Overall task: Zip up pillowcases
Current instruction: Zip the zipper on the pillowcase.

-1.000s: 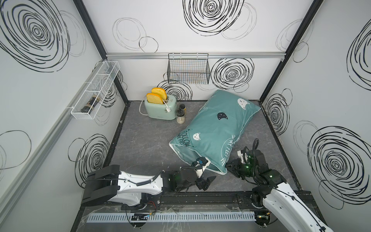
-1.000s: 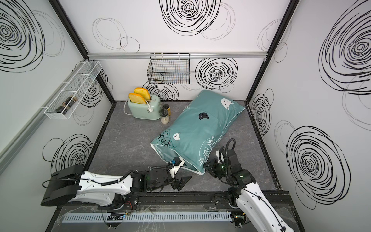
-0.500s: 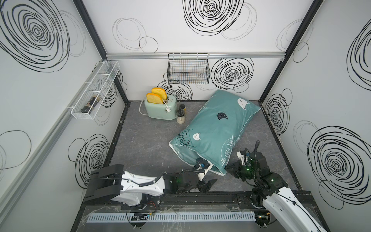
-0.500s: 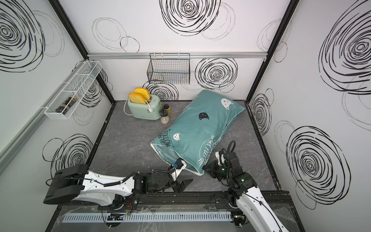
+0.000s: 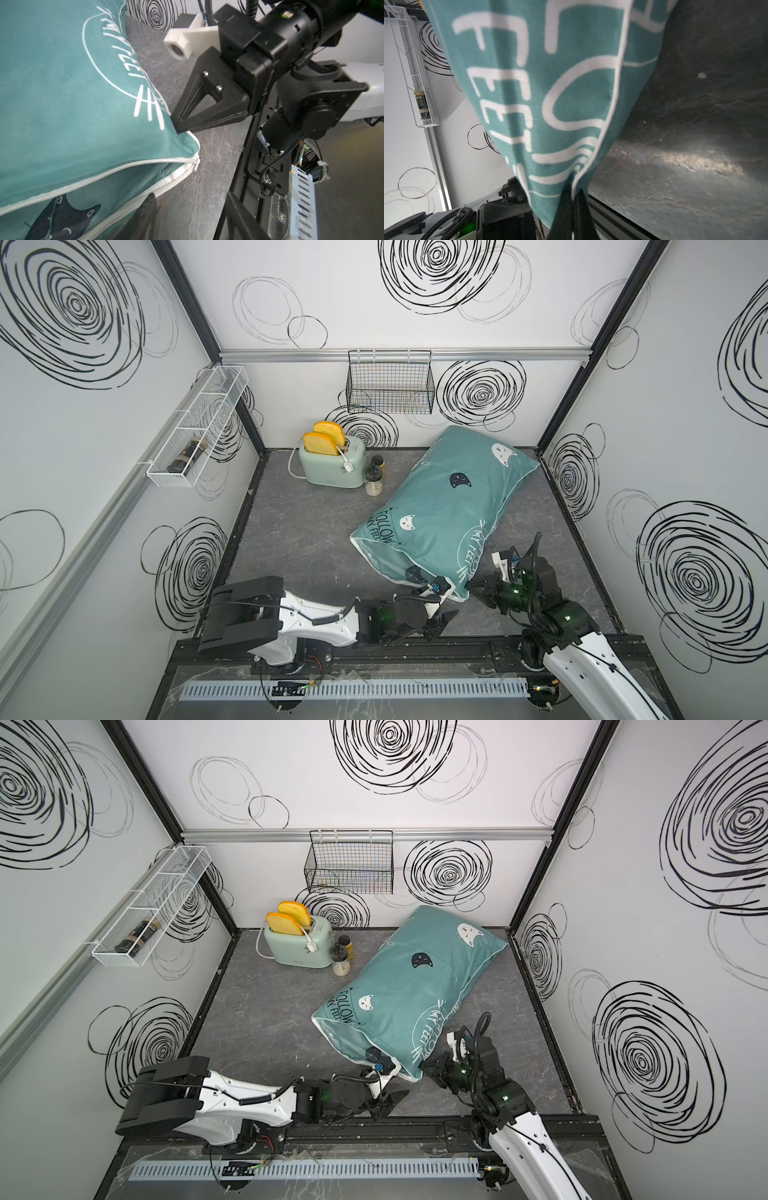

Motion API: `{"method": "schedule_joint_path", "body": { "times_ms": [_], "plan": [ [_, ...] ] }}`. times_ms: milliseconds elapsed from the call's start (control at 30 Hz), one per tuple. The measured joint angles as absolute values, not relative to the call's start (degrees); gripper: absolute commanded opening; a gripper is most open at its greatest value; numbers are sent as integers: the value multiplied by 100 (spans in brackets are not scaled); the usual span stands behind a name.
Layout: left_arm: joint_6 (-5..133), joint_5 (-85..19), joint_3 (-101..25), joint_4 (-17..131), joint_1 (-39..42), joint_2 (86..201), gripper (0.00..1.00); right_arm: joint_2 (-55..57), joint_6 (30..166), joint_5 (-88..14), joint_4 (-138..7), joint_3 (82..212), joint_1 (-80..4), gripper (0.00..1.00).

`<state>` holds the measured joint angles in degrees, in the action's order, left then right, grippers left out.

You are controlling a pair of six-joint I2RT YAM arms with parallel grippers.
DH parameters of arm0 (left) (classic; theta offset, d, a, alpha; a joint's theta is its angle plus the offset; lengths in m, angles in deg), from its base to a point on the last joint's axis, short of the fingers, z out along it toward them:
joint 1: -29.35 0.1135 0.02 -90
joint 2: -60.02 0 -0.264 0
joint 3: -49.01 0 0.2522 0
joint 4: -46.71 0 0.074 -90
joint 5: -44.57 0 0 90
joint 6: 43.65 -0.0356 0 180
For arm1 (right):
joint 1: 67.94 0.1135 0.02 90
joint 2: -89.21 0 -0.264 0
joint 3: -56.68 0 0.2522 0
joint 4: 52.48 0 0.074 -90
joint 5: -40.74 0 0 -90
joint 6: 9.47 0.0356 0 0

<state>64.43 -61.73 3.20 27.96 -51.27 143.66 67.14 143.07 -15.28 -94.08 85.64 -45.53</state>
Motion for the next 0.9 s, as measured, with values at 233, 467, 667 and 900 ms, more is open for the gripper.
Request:
{"method": "schedule_joint_path", "body": {
  "times_ms": [233, 467, 667, 900],
  "plan": [
    [6152, -5786, 320, 2337, -4915, 14665, 47, 6729, 14309, -1524, -9403, 8564, -4553, 0],
    [5986, -5563, 285, 2123, -4775, 14999, 41, 6736, 14309, -1522, -9401, 8564, -4553, 0],
    [5936, -5469, 254, 2085, -4760, 15124, 36, 6753, 14316, -1519, -9399, 8564, -4553, 0],
    [5901, -5445, 66, 2031, -4753, 15240, 32, 6756, 14353, -1506, -9390, 8564, -4553, 0]
  ]
}}
